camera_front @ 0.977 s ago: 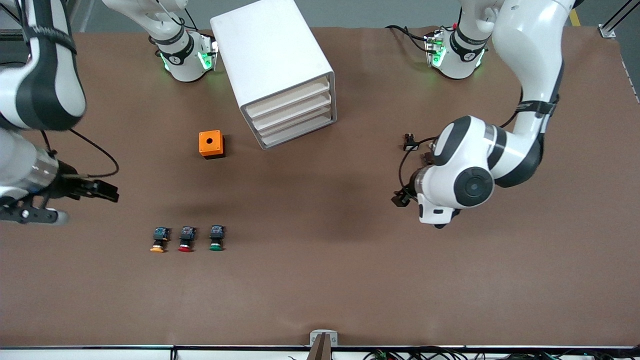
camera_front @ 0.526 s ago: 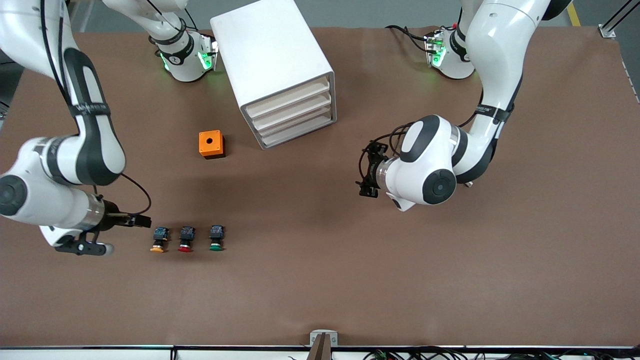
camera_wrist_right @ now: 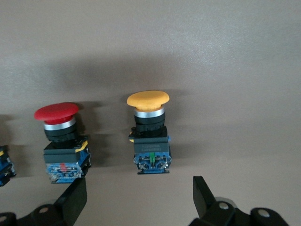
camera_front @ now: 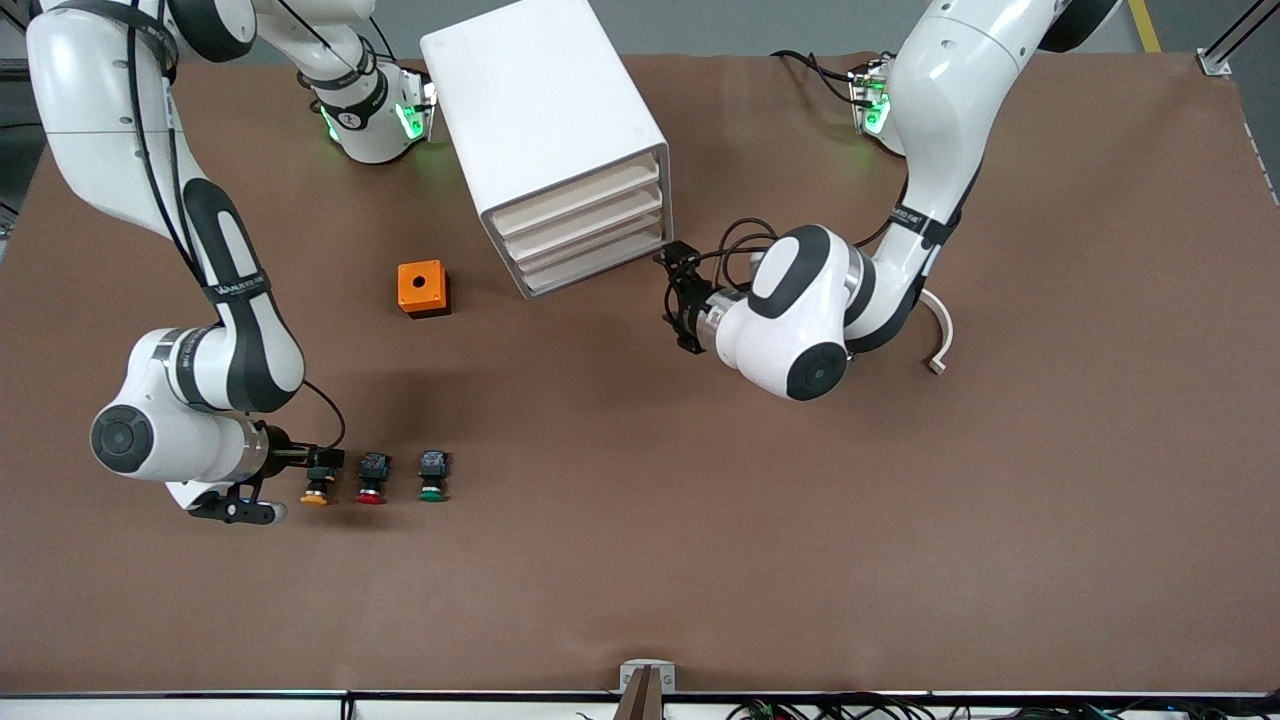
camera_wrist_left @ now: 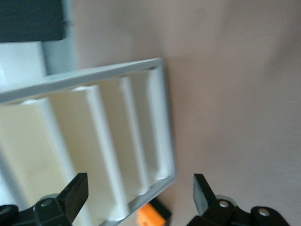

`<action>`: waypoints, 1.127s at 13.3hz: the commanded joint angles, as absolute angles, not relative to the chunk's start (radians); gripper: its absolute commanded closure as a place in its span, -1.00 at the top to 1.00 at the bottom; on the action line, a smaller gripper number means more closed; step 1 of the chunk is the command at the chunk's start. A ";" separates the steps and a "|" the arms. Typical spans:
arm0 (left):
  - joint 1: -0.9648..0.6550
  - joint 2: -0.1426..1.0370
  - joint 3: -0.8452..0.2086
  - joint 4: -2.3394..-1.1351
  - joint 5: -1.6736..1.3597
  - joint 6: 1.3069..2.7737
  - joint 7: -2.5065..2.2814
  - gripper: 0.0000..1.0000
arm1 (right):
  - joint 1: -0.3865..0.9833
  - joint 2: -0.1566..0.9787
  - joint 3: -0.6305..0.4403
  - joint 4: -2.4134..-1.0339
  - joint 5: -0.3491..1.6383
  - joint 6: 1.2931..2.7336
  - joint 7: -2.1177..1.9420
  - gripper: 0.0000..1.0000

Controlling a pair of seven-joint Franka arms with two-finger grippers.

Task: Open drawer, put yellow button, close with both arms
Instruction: 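Reach the left gripper to the drawer while the right gripper reaches the yellow button, then grasp the drawer front with the left gripper while the right gripper grasps the button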

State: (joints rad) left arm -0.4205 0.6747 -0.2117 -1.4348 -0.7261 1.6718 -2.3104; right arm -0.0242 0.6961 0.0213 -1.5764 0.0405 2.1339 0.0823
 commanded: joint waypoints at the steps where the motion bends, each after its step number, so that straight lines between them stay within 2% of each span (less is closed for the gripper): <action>1: -0.402 0.706 -0.207 -1.420 -0.845 1.568 -2.347 0.90 | -0.040 0.726 0.035 -1.581 0.066 2.180 0.058 1.00; 3: -0.402 0.739 -0.207 -1.417 -0.912 1.537 -2.385 0.58 | -0.038 0.726 0.037 -1.598 0.066 2.192 0.057 0.94; 4: -0.405 0.744 -0.207 -1.419 -0.957 1.519 -2.387 0.51 | -0.037 0.727 0.035 -1.598 0.066 2.194 0.049 0.80; 5: -0.413 0.752 -0.207 -1.419 -0.980 1.499 -2.387 0.50 | -0.035 0.732 0.037 -1.598 0.066 2.194 0.031 0.63; 7: -0.428 0.771 -0.209 -1.419 -1.015 1.473 -2.408 0.37 | -0.041 0.733 0.037 -1.598 0.066 2.195 0.006 0.26; 12: -0.497 0.799 -0.209 -1.420 -1.031 1.471 -2.516 0.32 | -0.038 0.739 0.035 -1.597 0.066 2.204 -0.006 -0.66; 13: -0.508 0.808 -0.209 -1.419 -1.031 1.471 -2.531 0.22 | -0.037 0.736 0.035 -1.594 0.066 2.203 -0.006 -0.77; 15: -0.518 0.808 -0.210 -1.419 -1.032 1.471 -2.542 0.17 | -0.032 0.723 0.035 -1.589 0.066 2.195 -0.003 -0.89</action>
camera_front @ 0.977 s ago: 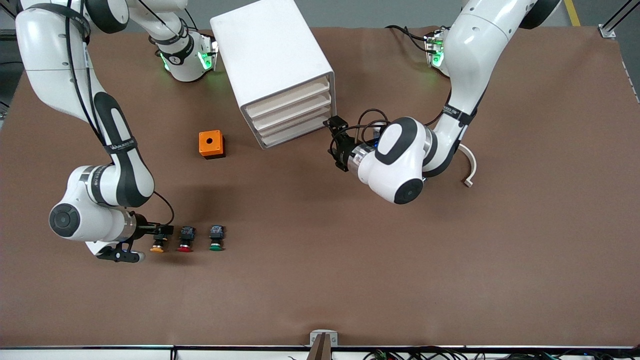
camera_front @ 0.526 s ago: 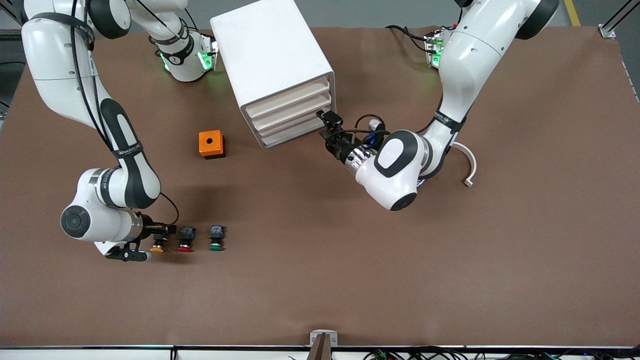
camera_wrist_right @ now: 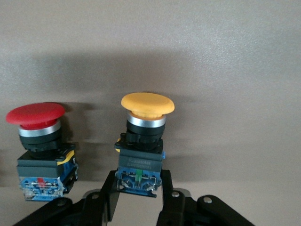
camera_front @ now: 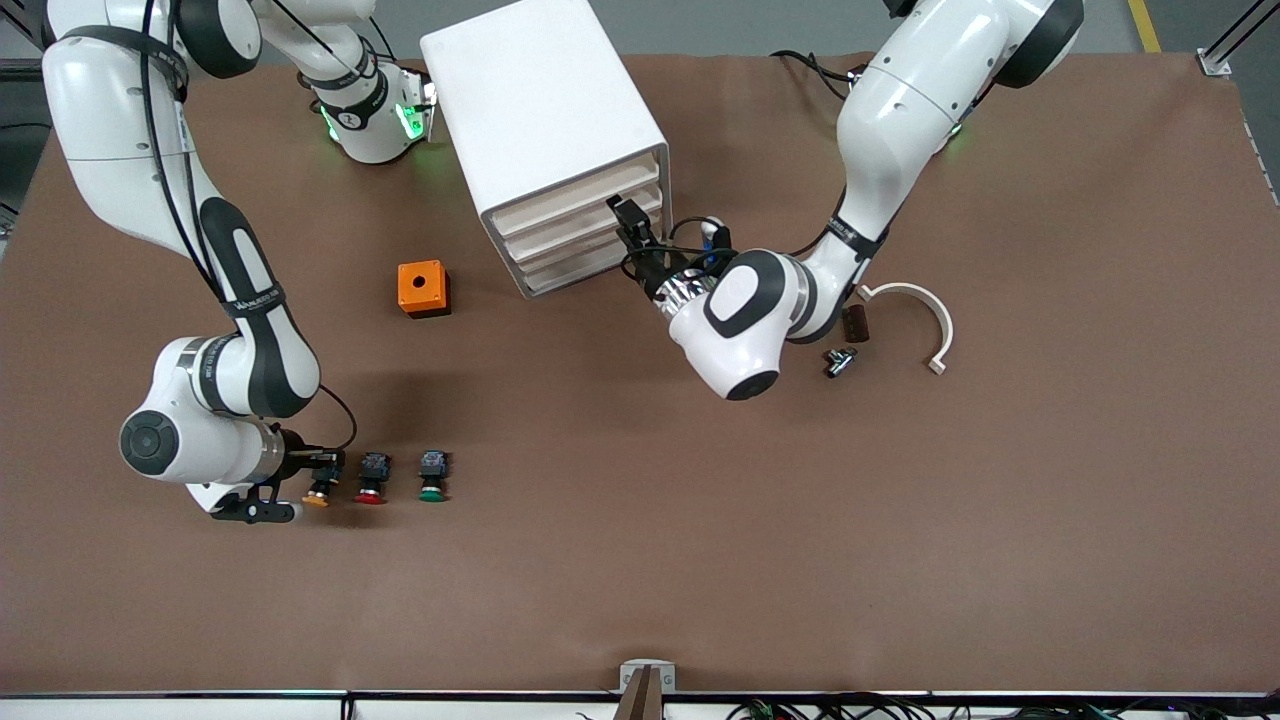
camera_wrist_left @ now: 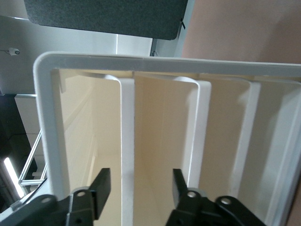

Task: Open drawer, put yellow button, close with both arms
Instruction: 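Grasp the drawer front with the left gripper while the right gripper grasps the button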

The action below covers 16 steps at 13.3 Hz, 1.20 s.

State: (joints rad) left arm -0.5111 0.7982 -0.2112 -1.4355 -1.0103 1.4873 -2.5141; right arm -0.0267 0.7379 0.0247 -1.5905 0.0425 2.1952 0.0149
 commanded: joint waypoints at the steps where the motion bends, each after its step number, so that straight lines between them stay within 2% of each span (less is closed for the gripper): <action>1: -0.535 0.808 -0.210 -1.419 -1.032 1.471 -2.545 0.15 | -0.031 0.703 0.037 -1.589 0.066 2.194 0.000 -0.90; 4: -0.549 0.818 -0.210 -1.417 -1.087 1.471 -2.549 0.01 | -0.012 0.605 0.037 -1.582 0.066 2.128 0.014 -0.94; 5: -0.551 0.818 -0.209 -1.417 -1.100 1.471 -2.551 -0.12 | -0.006 0.571 0.035 -1.572 0.066 2.081 0.034 -0.94; 7: -0.551 0.819 -0.209 -1.417 -1.101 1.471 -2.549 -0.77 | 0.005 0.508 0.037 -1.560 0.066 1.979 0.139 -0.95; 8: -0.549 0.819 -0.209 -1.417 -1.098 1.471 -2.548 -0.97 | 0.003 0.482 0.052 -1.565 0.071 1.959 0.202 -0.97; 13: -0.523 0.812 -0.193 -1.410 -1.078 1.471 -2.534 -1.00 | 0.014 0.313 0.077 -1.569 0.184 1.691 0.450 -0.98; 16: -0.453 0.822 -0.167 -1.352 -1.074 1.477 -2.485 -0.99 | 0.084 0.262 0.078 -1.569 0.201 1.608 0.671 -0.98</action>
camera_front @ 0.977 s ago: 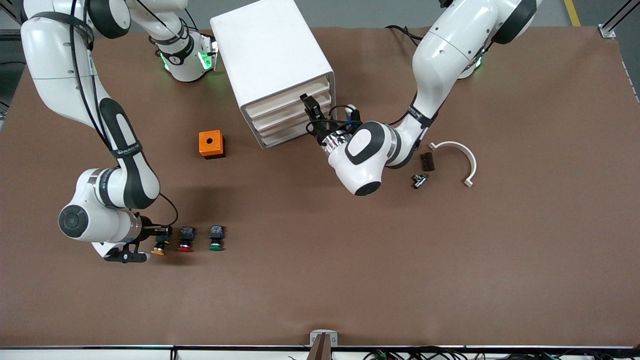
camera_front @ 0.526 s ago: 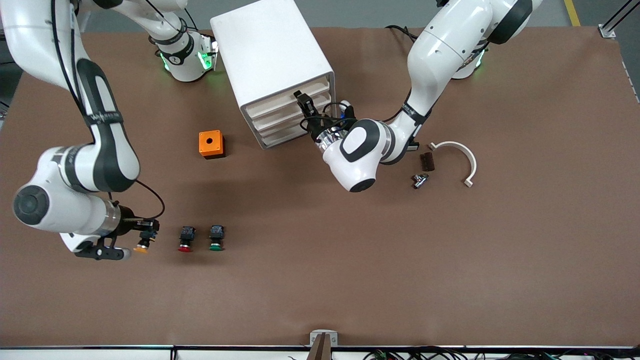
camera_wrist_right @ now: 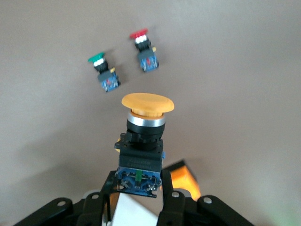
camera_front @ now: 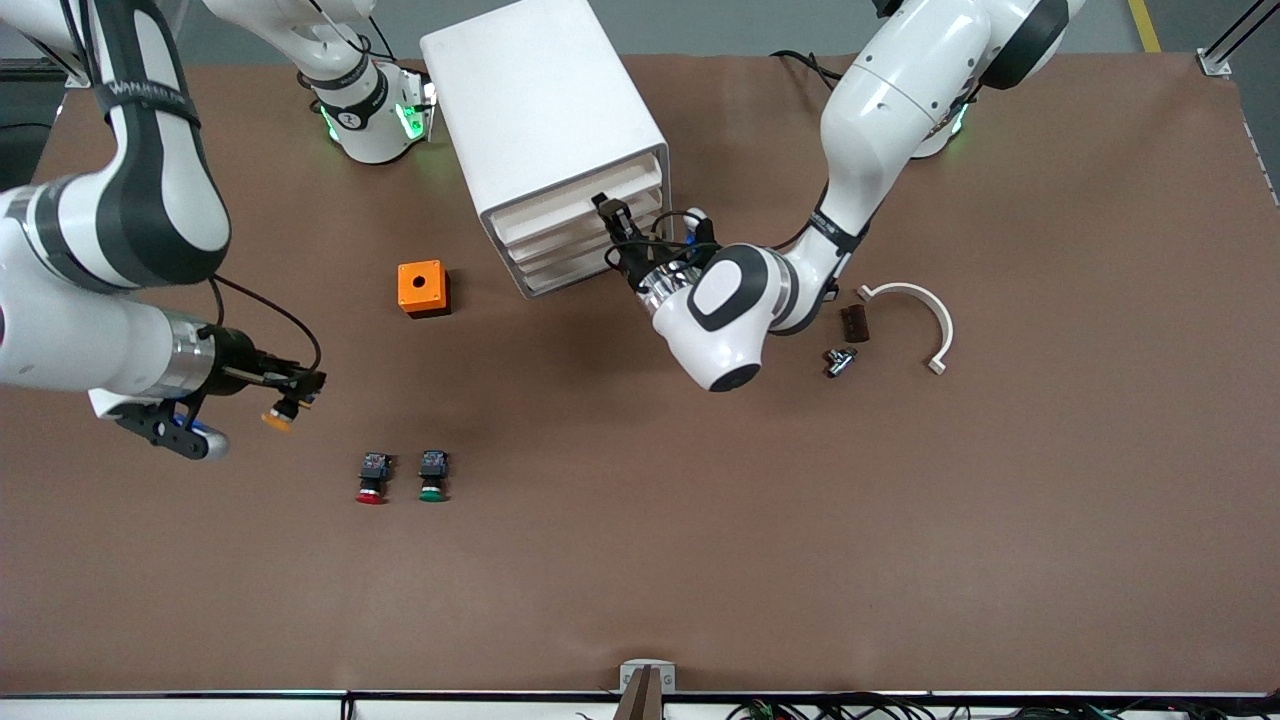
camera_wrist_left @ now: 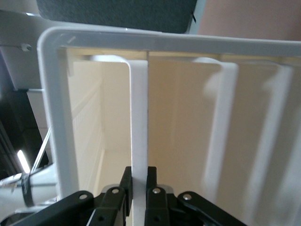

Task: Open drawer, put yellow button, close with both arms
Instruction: 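Pull the drawer open with the left gripper while the right gripper carries the button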

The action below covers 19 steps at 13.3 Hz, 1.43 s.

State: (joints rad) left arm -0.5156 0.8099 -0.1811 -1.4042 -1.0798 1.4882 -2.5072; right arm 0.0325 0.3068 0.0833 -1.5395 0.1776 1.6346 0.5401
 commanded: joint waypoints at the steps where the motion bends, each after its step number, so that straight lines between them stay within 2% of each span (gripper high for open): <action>1: -0.425 0.822 -0.157 -1.351 -1.075 1.479 -2.429 -0.99 | 0.106 0.249 0.081 -1.572 0.204 1.586 0.737 -0.98; 4: -0.381 0.822 -0.146 -1.338 -1.075 1.492 -2.327 -0.94 | 0.126 0.230 0.133 -1.574 0.277 1.585 0.946 -0.98; 5: -0.379 0.822 -0.141 -1.338 -1.077 1.499 -2.313 -0.76 | 0.130 0.229 0.173 -1.574 0.290 1.597 1.038 -0.98; 6: -0.379 0.822 -0.140 -1.338 -1.078 1.499 -2.313 -0.33 | 0.133 0.229 0.223 -1.572 0.288 1.615 1.137 -0.98; 7: -0.379 0.822 -0.140 -1.339 -1.077 1.499 -2.313 0.34 | 0.132 0.230 0.274 -1.572 0.287 1.653 1.241 -0.98; 8: -0.379 0.819 -0.140 -1.339 -1.077 1.499 -2.316 0.84 | 0.138 0.232 0.322 -1.574 0.282 1.689 1.340 -0.98; 9: -0.379 0.815 -0.138 -1.338 -1.075 1.499 -2.316 0.98 | 0.159 0.233 0.351 -1.583 0.278 1.741 1.424 -0.98; 11: -0.370 0.810 -0.124 -1.316 -1.071 1.499 -2.310 0.99 | 0.240 0.233 0.356 -1.626 0.230 1.840 1.559 -0.98; 16: -0.367 0.784 0.001 -1.275 -1.069 1.489 -2.119 0.99 | 0.374 0.236 0.356 -1.742 0.129 2.047 1.796 -0.97; 19: -0.367 0.778 0.054 -1.258 -1.068 1.489 -1.889 0.99 | 0.425 0.248 0.356 -1.758 0.071 2.106 1.899 -0.95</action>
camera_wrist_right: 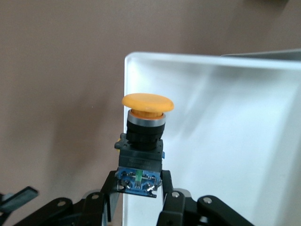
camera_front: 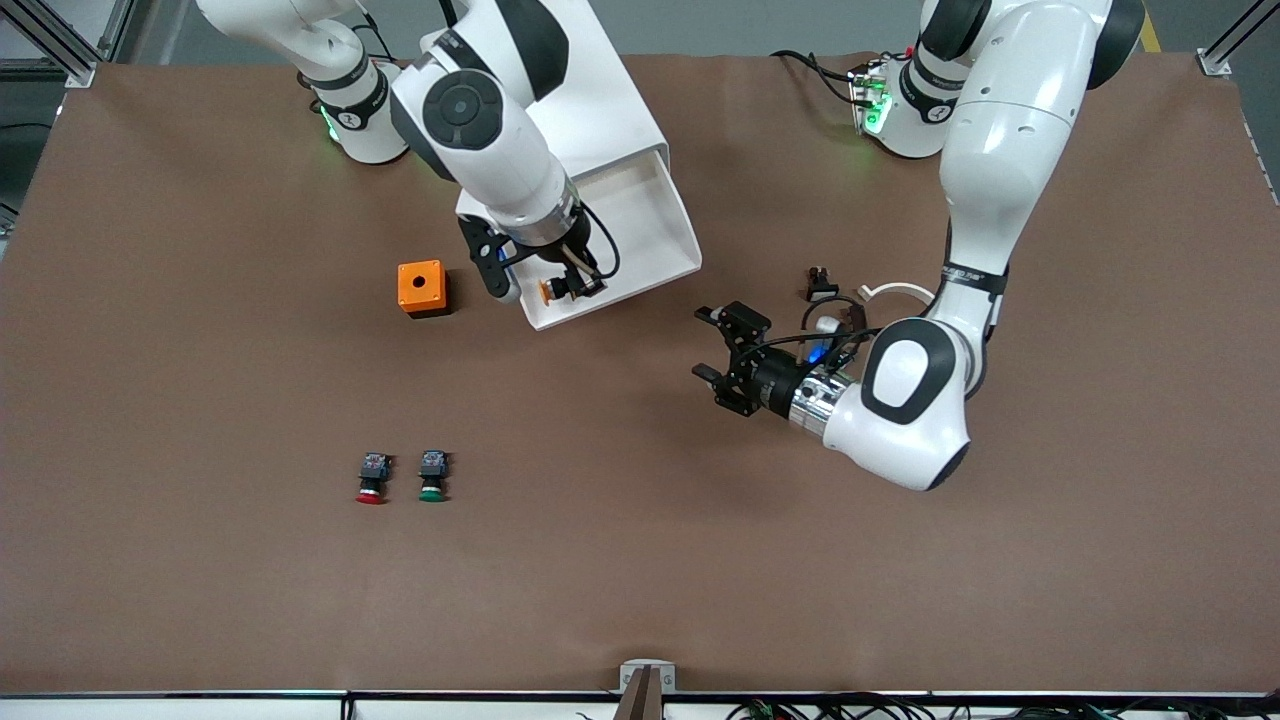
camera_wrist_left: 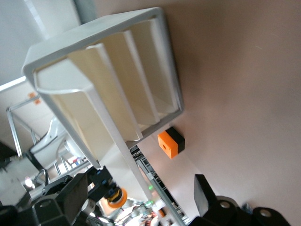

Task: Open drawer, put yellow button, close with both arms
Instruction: 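Lower the yellow button into the open drawer and open the right gripper, then withdraw the right gripper from the drawer while the left gripper releases it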

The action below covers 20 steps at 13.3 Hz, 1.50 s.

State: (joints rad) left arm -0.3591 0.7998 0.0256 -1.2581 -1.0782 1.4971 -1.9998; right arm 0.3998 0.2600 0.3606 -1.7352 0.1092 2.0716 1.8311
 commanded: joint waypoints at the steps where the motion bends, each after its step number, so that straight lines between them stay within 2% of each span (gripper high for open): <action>1: -0.368 0.769 0.066 -1.258 -1.056 1.489 -1.777 0.99 | 0.445 0.249 0.356 -1.788 0.051 2.155 1.937 -0.90; 3: -0.362 0.764 0.067 -1.258 -1.010 1.489 -1.625 0.99 | 0.459 0.258 0.356 -1.802 0.009 2.186 1.980 -0.63; 4: -0.373 0.764 0.067 -1.258 -0.965 1.491 -1.555 0.99 | 0.465 0.262 0.356 -1.801 0.000 2.187 1.996 -0.42; 6: -0.376 0.762 0.066 -1.258 -0.898 1.497 -1.418 0.98 | 0.463 0.264 0.356 -1.795 -0.009 2.189 1.999 0.07; 8: -0.370 0.762 0.064 -1.258 -0.893 1.503 -1.304 0.98 | 0.448 0.264 0.356 -1.758 -0.008 2.178 1.985 0.73; 9: -0.367 0.762 0.067 -1.258 -0.885 1.503 -1.267 0.98 | 0.431 0.262 0.356 -1.741 -0.009 2.174 1.985 1.00; 13: -0.380 0.755 0.061 -1.256 -0.813 1.514 -1.131 0.98 | 0.329 0.261 0.360 -1.608 0.003 2.015 1.805 1.00; 17: -0.463 0.718 0.061 -1.247 -0.612 1.587 -1.014 0.97 | 0.129 0.259 0.391 -1.454 0.006 1.728 1.125 1.00; 20: -0.541 0.704 0.061 -1.247 -0.513 1.692 -1.015 0.98 | -0.042 0.256 0.382 -1.420 0.046 1.634 0.834 1.00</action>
State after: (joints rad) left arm -0.4915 0.7271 0.0539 -1.2346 -0.5795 1.6357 -1.0354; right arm 0.0604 0.2574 0.3592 -1.4352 0.0221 1.6760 1.0120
